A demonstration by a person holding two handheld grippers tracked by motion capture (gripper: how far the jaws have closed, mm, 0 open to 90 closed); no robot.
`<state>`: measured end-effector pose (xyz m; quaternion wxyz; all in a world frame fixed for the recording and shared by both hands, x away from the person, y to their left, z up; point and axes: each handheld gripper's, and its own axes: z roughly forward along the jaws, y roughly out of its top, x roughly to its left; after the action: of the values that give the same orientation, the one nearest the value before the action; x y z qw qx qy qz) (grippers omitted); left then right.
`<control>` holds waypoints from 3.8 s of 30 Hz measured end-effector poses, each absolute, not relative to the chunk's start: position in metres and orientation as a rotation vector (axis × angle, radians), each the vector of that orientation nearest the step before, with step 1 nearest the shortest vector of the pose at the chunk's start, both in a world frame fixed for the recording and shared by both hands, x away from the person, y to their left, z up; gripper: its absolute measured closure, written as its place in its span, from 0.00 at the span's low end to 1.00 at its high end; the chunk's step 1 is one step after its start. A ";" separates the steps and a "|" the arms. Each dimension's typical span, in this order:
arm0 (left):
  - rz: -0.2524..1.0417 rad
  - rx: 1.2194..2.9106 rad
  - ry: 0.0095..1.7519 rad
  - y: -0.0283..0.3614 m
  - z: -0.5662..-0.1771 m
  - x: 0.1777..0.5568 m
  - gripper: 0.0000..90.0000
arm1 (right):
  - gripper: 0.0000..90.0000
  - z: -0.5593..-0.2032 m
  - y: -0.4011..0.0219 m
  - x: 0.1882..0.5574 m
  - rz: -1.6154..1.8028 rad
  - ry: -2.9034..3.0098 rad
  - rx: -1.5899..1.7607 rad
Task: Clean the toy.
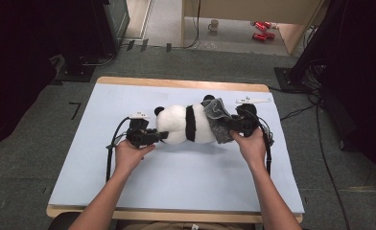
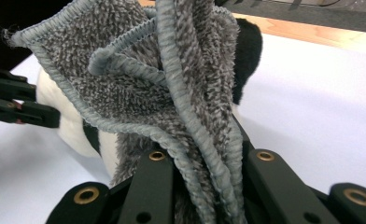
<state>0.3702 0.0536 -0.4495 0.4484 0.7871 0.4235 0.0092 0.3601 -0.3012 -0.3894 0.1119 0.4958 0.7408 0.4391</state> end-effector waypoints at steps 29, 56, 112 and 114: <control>0.124 1.963 0.892 0.051 -0.465 0.371 0.31 | 0.87 -0.403 -0.309 0.369 1.334 2.086 1.512; 0.011 1.858 1.031 0.054 -0.471 0.388 0.68 | 0.86 -0.381 -0.307 0.369 1.479 2.052 1.531; 0.060 1.939 1.005 0.035 -0.469 0.364 0.42 | 0.87 -0.398 -0.200 0.373 1.236 2.419 1.349; 0.062 1.939 1.006 0.035 -0.468 0.364 0.42 | 0.87 -0.395 -0.213 0.373 1.253 2.401 1.380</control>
<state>0.3636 0.0346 -0.4683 0.4603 0.7876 0.4088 0.0251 0.3732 -0.2133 -0.3955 0.0508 0.4533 0.7889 0.4118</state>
